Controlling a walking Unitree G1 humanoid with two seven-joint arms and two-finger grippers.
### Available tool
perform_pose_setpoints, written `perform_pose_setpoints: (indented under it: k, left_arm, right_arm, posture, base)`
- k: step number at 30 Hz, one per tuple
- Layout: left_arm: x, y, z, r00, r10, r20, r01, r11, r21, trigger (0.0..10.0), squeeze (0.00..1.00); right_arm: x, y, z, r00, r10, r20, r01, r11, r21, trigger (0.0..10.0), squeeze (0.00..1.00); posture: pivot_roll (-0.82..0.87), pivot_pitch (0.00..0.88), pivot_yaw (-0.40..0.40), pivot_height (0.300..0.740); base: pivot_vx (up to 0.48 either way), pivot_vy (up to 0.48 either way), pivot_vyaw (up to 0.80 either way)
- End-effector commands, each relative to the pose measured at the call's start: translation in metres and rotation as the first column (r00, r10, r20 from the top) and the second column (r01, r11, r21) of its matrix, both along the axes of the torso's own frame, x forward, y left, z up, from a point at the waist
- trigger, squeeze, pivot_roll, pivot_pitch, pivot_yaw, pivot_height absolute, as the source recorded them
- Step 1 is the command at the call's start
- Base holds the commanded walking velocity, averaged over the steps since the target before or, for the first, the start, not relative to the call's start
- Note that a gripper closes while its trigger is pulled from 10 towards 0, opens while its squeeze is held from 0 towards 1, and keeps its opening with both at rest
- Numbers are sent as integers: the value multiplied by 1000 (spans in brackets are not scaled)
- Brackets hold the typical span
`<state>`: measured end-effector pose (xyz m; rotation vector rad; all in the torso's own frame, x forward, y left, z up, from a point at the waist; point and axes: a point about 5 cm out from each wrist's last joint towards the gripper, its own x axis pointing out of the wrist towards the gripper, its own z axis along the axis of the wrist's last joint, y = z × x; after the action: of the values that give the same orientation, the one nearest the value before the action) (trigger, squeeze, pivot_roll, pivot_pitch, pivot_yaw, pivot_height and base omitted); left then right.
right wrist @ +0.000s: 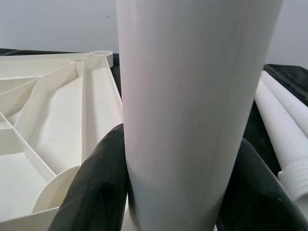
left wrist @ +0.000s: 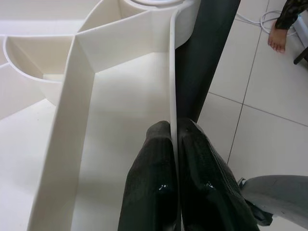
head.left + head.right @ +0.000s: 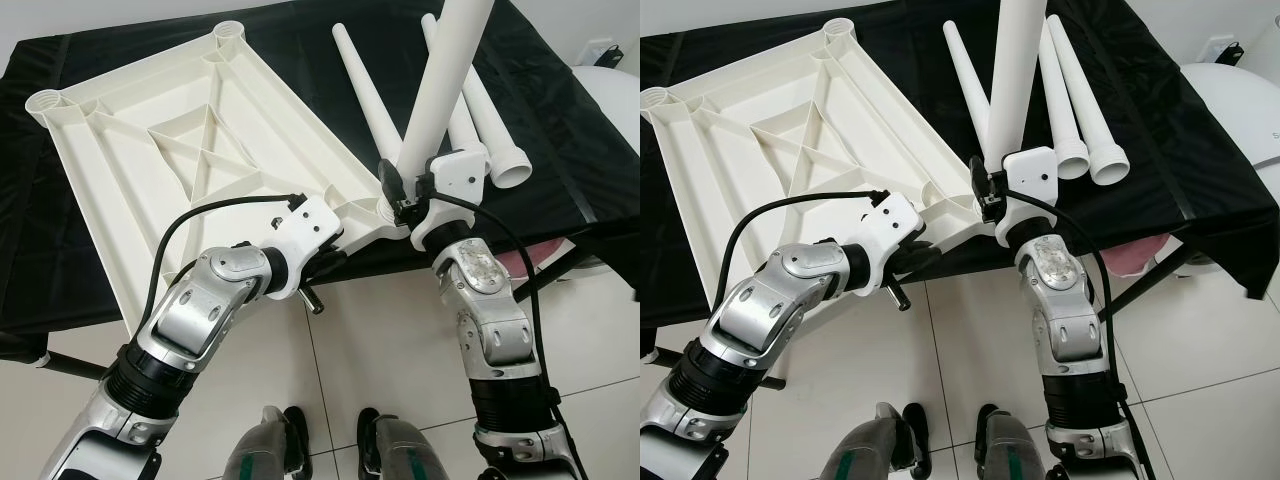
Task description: Building children table
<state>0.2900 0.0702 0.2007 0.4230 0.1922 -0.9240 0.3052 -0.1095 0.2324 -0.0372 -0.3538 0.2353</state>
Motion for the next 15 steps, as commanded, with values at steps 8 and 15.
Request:
perform_pose_setpoints:
  k: [8, 15]
  left_arm:
    - [-1, 2, 4, 1000, 3, 16, -3, 1000, -9, 10000, 0]
    - [-1, 1, 4, 1000, -1, 17, 1, 1000, -7, 10000, 0]
  right_arm:
    - [-8, 1, 9, 992, -125, 30, 124, 992, 34, 10000, 0]
    - [-9, 3, 4, 968, -251, 7, 251, 968, -8, 10000, 0]
  posture:
    - [-82, 216, 64, 740]
    - [-81, 204, 65, 740]
  base:
    - [0, 0, 0]
    - [0, 0, 0]
